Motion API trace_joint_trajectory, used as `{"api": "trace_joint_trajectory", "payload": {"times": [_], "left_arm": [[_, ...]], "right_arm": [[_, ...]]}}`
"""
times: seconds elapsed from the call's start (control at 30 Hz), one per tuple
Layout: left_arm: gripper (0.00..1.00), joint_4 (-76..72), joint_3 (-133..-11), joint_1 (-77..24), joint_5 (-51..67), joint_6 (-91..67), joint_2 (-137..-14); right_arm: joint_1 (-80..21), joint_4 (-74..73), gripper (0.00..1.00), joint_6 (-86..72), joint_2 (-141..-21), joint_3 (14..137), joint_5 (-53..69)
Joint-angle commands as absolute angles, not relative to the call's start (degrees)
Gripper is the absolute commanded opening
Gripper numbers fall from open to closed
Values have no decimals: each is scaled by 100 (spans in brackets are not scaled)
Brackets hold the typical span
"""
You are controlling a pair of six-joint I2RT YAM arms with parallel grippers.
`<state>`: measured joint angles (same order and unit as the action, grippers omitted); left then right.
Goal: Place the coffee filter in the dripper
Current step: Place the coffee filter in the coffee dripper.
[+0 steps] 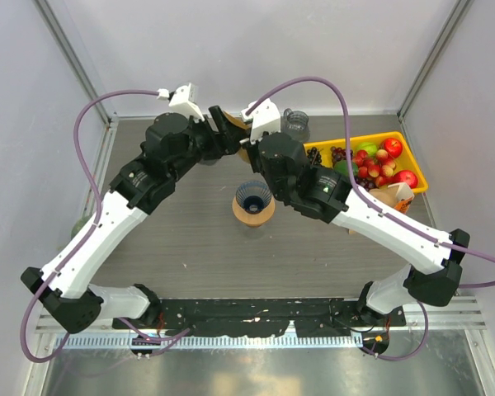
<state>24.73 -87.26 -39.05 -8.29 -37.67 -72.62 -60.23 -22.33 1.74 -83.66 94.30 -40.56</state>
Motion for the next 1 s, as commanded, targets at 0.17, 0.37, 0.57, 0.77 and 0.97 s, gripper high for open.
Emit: {"api": "trace_joint_trajectory", "payload": {"times": [0.17,0.37,0.57,0.77,0.97], "left_arm": [[58,2417,-9053,-3929,-1239,-3938,-7400],[45,2338,-9000,-3937,-1020,-3771,-7418],[27,1943,-8693,-4069,-827,-3489,-7225],[6,1977,-8640,-4131,-730,-3463,-7224],[8,1977,-8561,-4219,-668,-3323,-7172]], "right_arm": [[-6108,-2145,5,-369,-8420,9835,-4447],[-6108,-2136,5,-387,-8455,9887,-4632],[-6100,-2074,5,-439,-8525,9958,-4772],[-6108,-2030,5,-440,-8552,9984,-4781],[-6108,-1995,5,-352,-8534,9932,-4702]]}}
